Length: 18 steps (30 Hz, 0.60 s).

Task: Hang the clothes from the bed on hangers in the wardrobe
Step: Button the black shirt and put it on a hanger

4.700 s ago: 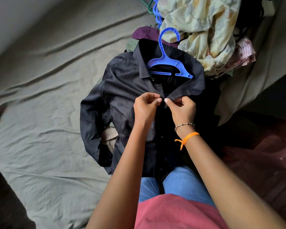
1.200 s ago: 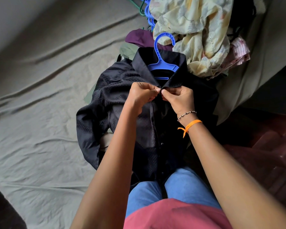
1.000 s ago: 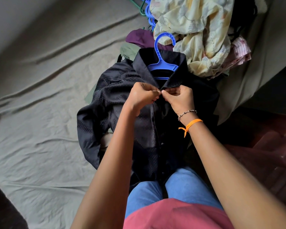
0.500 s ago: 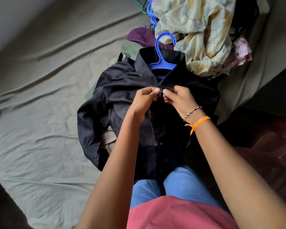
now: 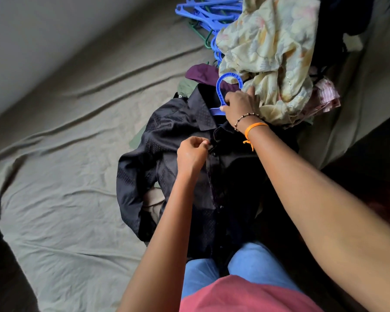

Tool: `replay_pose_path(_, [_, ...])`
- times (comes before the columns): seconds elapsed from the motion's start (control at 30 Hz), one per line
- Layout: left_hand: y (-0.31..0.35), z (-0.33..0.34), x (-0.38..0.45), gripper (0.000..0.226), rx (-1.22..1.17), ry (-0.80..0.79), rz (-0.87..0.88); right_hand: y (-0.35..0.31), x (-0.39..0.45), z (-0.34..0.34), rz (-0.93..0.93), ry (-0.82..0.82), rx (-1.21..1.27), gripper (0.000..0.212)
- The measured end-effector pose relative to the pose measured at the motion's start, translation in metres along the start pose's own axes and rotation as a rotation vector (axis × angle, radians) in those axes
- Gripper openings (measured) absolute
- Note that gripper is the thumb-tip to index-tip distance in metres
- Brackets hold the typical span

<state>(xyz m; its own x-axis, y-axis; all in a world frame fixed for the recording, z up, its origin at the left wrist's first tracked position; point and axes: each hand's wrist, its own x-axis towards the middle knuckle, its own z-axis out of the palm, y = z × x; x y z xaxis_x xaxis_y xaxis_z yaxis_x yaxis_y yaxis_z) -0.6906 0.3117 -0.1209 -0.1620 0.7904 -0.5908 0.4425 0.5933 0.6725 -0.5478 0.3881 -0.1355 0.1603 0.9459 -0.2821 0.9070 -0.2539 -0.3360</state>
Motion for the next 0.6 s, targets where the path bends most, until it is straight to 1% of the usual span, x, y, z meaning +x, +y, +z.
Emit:
replay_pose_path(0.1, [0.011,-0.02,-0.016,0.01,0.037,0.12,0.083,-0.009,-0.021,-0.026,-0.132,-0.099,0.062,0.015])
replay_pose_path(0.13, [0.016,-0.026,-0.022,0.014,0.041,0.168,0.111,-0.013,-0.032,-0.037,-0.195,-0.128,0.084,0.013])
replay_pose_path(0.2, [0.026,-0.038,-0.037,0.03,0.008,0.217,0.159,-0.021,-0.059,-0.056,-0.31,-0.147,0.14,0.017])
replay_pose_path(0.27, [0.036,-0.05,-0.056,0.039,0.019,0.236,0.216,-0.03,-0.09,-0.075,-0.344,-0.115,0.224,0.024])
replay_pose_path(0.33, [0.044,-0.062,-0.076,0.037,0.063,0.247,0.317,-0.038,-0.119,-0.097,-0.342,-0.04,0.315,0.017])
replay_pose_path(0.4, [0.05,-0.075,-0.102,0.029,0.1,0.236,0.467,-0.044,-0.15,-0.119,-0.327,0.083,0.354,0.005])
replay_pose_path(0.47, [0.056,-0.088,-0.13,0.028,0.156,0.206,0.599,-0.051,-0.181,-0.141,-0.307,0.204,0.338,0.01])
replay_pose_path(0.53, [0.062,-0.097,-0.155,0.035,0.206,0.189,0.692,-0.056,-0.205,-0.162,-0.27,0.314,0.33,0.014])
replay_pose_path(0.6, [0.06,-0.107,-0.185,0.037,0.262,0.146,0.792,-0.056,-0.239,-0.182,-0.213,0.465,0.341,0.014])
